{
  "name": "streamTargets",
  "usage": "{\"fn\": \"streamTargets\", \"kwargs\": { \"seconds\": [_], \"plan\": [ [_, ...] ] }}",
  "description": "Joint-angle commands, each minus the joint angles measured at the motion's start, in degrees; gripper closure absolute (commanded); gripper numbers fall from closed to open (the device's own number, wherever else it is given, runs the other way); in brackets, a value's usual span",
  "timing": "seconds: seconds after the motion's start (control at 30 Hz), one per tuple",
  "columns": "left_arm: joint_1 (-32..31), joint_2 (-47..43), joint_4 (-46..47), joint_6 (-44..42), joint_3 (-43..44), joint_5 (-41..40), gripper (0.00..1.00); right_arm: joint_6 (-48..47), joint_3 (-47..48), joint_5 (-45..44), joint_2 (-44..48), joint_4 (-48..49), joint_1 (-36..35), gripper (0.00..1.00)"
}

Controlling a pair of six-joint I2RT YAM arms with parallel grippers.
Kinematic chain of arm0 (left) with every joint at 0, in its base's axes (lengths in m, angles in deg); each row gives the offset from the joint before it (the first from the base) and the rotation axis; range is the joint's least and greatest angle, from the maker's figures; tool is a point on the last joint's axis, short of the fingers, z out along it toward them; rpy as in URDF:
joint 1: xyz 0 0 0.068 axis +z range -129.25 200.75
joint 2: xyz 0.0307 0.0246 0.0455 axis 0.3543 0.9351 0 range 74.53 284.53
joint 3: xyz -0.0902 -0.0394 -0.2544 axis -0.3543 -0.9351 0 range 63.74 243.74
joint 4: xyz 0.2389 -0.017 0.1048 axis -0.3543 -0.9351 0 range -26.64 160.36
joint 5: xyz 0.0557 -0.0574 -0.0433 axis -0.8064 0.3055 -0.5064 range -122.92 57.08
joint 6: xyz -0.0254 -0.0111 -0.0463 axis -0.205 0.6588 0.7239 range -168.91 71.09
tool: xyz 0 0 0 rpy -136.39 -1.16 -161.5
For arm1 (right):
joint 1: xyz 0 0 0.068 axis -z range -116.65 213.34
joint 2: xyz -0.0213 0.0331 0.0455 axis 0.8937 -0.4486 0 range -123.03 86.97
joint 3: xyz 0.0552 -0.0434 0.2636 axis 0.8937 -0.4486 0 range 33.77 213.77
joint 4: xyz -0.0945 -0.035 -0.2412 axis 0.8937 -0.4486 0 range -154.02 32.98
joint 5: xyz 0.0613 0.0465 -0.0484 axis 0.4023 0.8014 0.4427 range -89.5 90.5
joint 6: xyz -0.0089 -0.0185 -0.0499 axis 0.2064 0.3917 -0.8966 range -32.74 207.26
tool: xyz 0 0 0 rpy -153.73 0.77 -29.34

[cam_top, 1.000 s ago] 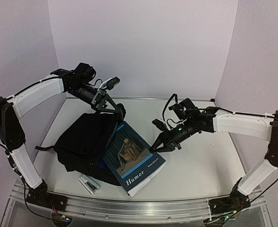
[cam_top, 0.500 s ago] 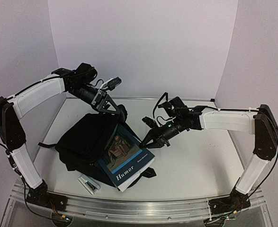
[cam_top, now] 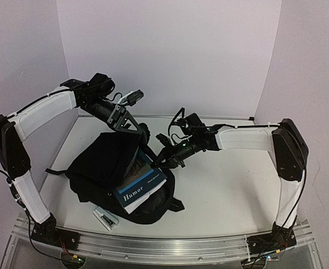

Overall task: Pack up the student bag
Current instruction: Place the book in the student bag.

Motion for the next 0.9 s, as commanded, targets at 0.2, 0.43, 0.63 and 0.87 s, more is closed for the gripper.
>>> {"fn": "streamTargets", "kwargs": {
  "seconds": [0.2, 0.43, 0.63, 0.87],
  "plan": [
    [-0.82, -1.87, 2.90, -1.28, 1.51, 3.51, 1.00, -0.88, 10.51, -13.80, -5.90, 5.71, -0.84, 0.88],
    [-0.40, -3.62, 4.28, -1.67, -0.83, 0.15, 1.00, -0.46, 7.32, -18.88, -0.08, 4.98, -0.83, 0.45],
    [1.33, -4.97, 6.15, -1.10, -2.89, 0.15, 1.00, 2.55, -1.85, -23.55, 10.82, 2.66, -0.84, 0.26],
    [2.67, -5.83, 7.59, -0.38, -4.22, 1.00, 1.00, 8.26, -11.34, -25.83, 21.56, 1.46, -3.87, 0.20]
  ]
}}
